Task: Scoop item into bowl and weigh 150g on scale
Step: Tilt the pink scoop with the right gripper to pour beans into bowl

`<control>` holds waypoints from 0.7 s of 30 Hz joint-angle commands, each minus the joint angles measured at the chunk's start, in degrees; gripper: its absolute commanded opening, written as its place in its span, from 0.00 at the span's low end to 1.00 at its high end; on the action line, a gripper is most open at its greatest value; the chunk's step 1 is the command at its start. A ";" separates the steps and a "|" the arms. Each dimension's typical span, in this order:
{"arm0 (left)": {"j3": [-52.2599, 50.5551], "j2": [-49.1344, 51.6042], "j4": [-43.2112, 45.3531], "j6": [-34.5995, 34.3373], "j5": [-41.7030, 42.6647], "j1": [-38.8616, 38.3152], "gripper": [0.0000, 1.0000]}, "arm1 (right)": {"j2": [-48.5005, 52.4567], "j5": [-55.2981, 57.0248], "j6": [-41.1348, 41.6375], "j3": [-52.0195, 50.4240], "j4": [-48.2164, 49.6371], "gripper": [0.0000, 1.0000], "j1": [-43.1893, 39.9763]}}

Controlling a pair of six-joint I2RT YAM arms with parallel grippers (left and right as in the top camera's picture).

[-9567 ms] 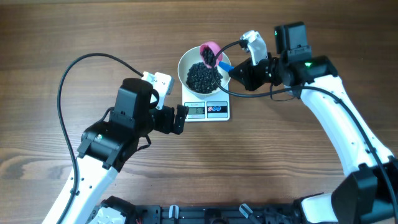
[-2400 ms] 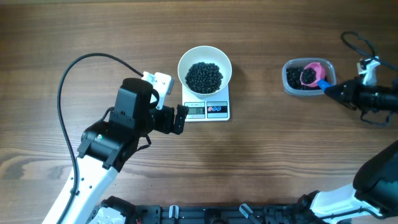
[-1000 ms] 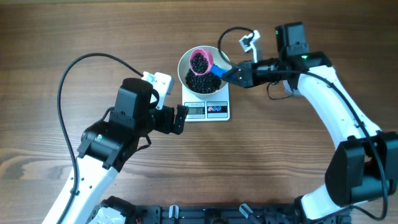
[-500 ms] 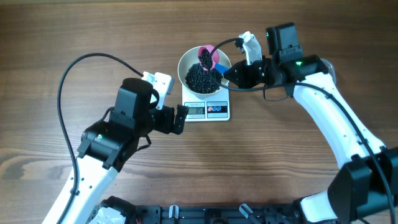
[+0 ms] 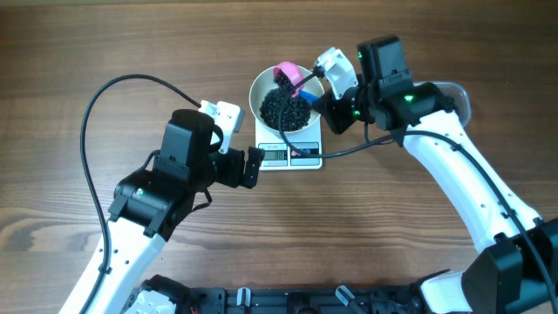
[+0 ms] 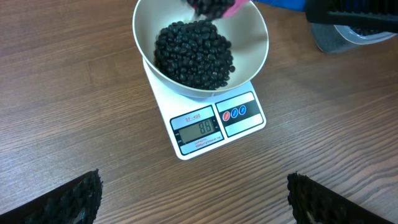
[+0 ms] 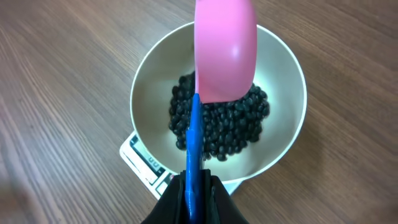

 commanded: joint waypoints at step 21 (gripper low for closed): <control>0.28 0.13 -0.02 -0.33 -0.55 -0.17 1.00 | -1.77 9.46 -4.46 0.31 1.84 0.04 2.62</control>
